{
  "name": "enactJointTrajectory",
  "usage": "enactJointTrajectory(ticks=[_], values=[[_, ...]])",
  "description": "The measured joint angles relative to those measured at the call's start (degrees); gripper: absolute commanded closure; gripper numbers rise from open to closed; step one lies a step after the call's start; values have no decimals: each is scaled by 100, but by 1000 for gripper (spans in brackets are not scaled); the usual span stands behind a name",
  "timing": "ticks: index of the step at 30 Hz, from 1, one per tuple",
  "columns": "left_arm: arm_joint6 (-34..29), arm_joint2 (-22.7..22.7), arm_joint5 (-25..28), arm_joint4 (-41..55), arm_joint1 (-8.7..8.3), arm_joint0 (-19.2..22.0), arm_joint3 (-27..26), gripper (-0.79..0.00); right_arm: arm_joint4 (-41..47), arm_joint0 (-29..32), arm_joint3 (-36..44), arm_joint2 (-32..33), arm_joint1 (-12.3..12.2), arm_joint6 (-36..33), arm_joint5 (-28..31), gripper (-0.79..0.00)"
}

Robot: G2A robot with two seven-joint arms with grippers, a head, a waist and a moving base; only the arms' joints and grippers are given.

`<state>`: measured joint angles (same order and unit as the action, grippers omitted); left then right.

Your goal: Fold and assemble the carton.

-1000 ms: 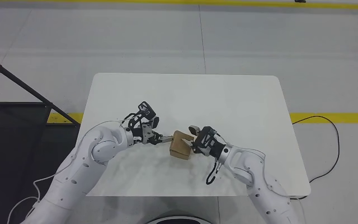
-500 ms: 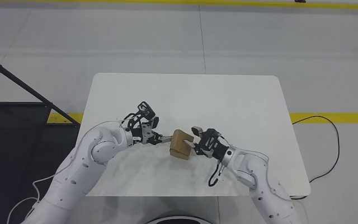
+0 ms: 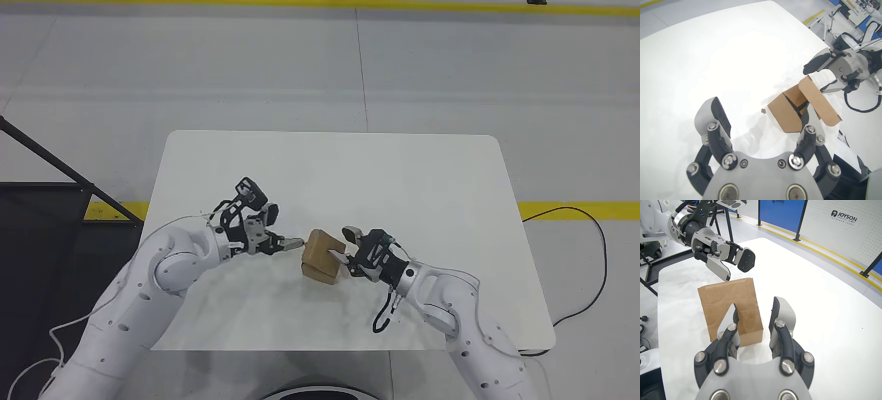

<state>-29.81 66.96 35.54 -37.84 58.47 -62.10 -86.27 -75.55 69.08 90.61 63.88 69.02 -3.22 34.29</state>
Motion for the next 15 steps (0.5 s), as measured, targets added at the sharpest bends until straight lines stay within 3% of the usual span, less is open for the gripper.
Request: enactJointTrajectory(ticks=[10,15], values=[[-382,-104,45,379,12,112,121,-785,-7,-23,-17,-24,-4,-5,-16,-406],[-982,-148,-13,1229,18,251,263,-785,10,-35,-31,-36,-5,-5,-8,-406]])
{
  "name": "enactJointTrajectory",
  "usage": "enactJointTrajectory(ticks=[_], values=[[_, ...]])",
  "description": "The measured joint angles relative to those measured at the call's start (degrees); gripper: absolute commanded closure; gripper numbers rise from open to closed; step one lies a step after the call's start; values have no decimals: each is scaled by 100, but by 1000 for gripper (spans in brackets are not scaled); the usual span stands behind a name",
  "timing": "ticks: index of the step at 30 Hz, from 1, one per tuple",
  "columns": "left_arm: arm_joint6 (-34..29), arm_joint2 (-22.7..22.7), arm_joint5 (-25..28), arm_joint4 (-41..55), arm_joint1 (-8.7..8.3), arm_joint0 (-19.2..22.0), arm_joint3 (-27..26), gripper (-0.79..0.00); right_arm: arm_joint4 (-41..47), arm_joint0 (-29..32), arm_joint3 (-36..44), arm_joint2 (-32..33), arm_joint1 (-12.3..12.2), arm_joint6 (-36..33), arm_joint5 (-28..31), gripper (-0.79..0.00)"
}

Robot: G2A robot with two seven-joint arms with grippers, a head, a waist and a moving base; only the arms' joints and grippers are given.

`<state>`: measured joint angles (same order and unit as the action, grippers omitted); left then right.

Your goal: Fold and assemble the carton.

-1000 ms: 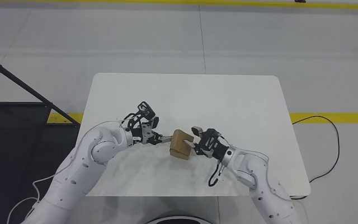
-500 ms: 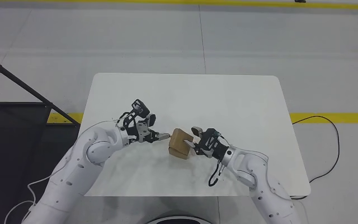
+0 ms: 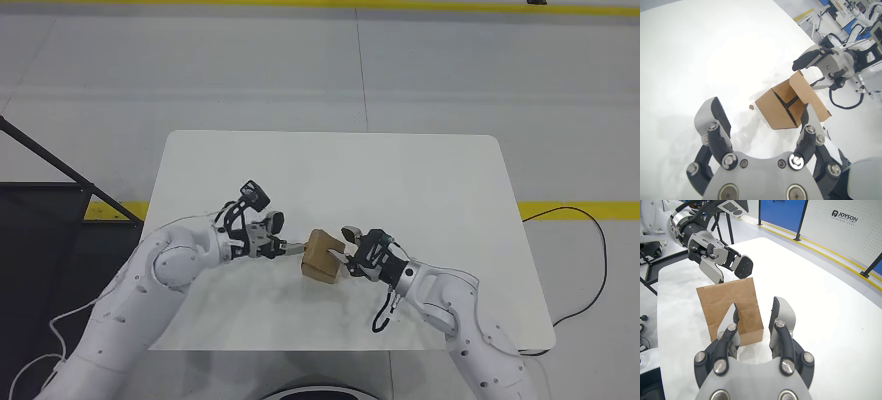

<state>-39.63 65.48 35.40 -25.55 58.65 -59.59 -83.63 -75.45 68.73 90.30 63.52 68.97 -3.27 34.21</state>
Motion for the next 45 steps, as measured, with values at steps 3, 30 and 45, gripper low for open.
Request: enactJointTrajectory(ticks=[3,30,45], values=[[-486,57,-92,779,-15,74,8,-785,6,-8,-5,-8,-1,-4,-1,-413],[-426,383,-288,1549,-73,-62,105,-785,-225,-19,179,-150,6,200,-187,-382],[-588,283,-530,1493,-72,53,320,-785,-328,-262,237,-544,116,-328,-633,-394]])
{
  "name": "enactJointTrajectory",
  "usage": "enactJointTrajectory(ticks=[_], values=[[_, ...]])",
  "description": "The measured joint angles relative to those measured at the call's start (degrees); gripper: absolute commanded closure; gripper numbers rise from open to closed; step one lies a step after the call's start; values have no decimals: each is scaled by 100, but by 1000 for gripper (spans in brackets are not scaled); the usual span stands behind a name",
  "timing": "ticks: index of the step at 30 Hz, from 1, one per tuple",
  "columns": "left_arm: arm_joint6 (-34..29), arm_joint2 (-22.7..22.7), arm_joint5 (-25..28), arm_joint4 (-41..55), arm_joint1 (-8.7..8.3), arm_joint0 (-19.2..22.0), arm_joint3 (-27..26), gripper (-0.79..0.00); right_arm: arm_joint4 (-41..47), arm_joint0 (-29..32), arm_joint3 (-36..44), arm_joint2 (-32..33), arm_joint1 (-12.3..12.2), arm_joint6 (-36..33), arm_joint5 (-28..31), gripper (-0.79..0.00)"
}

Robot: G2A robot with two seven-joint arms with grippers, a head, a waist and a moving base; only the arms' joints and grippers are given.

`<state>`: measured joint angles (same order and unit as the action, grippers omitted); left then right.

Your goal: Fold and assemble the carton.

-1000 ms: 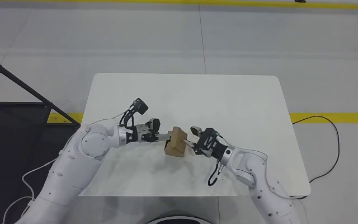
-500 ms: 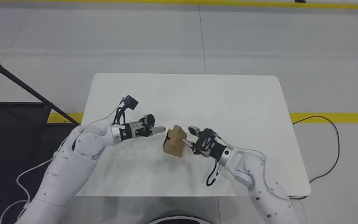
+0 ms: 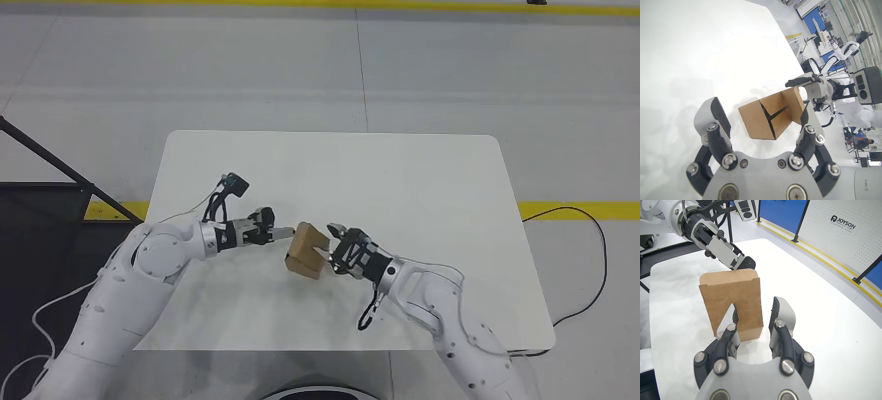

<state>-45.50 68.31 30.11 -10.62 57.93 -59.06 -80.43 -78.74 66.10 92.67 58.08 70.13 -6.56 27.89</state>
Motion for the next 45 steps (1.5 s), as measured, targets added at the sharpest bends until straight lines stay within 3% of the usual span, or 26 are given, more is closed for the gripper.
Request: enactJointTrajectory(ticks=[17,26,30,36,45], values=[[-197,-137,-146,478,39,211,291,-785,90,-194,-125,-155,69,-253,-22,-416],[-1025,-278,-29,1298,60,460,591,-785,128,-177,-99,-108,71,-293,-8,-409],[-940,-332,-172,1492,93,561,765,-785,133,-165,-76,-101,73,-325,-17,-413],[-1479,-277,-2,2225,82,571,1094,-785,128,-140,-54,-74,72,-331,-22,-397],[-1730,-234,-122,2962,80,351,1371,-785,144,-112,-79,-29,69,-226,17,-391]])
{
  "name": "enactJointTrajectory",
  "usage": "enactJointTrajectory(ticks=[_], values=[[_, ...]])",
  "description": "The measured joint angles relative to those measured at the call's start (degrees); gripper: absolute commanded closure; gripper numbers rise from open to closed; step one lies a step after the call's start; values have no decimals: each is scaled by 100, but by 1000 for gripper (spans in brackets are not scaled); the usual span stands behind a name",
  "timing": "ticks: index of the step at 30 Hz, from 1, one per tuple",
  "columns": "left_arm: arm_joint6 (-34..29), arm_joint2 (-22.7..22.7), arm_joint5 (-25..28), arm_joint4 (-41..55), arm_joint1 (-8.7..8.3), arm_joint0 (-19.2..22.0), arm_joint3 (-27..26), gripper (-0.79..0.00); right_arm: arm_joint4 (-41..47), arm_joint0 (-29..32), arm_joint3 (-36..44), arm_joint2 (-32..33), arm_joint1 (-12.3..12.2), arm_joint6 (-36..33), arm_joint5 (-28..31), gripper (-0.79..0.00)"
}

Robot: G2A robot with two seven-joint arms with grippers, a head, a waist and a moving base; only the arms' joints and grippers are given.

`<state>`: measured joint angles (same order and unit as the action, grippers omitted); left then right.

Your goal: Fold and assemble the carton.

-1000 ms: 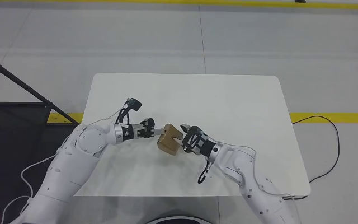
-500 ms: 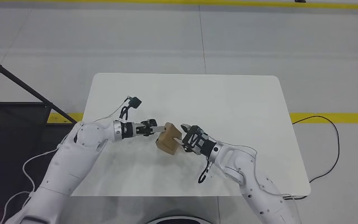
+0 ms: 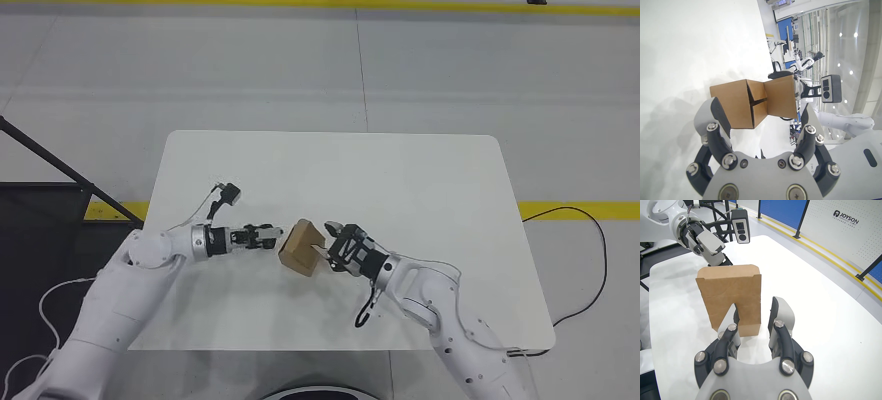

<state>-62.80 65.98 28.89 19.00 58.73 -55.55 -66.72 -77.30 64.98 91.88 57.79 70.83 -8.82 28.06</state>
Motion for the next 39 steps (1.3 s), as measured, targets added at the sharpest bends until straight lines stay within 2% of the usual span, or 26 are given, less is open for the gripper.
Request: enactJointTrajectory(ticks=[4,12,28,32,39], values=[[-31,-107,8,103,33,-24,73,-785,-14,22,4,21,-3,31,6,-391],[90,-245,462,376,114,-15,271,-785,-42,53,37,33,-5,29,17,-400],[-83,-474,754,472,199,21,425,-785,-76,206,197,172,-36,57,21,-434],[-64,-524,809,474,219,7,427,-785,-96,282,281,223,-50,102,6,-416],[-111,-568,904,507,238,-8,393,-785,-144,332,388,233,-58,55,5,-446]])
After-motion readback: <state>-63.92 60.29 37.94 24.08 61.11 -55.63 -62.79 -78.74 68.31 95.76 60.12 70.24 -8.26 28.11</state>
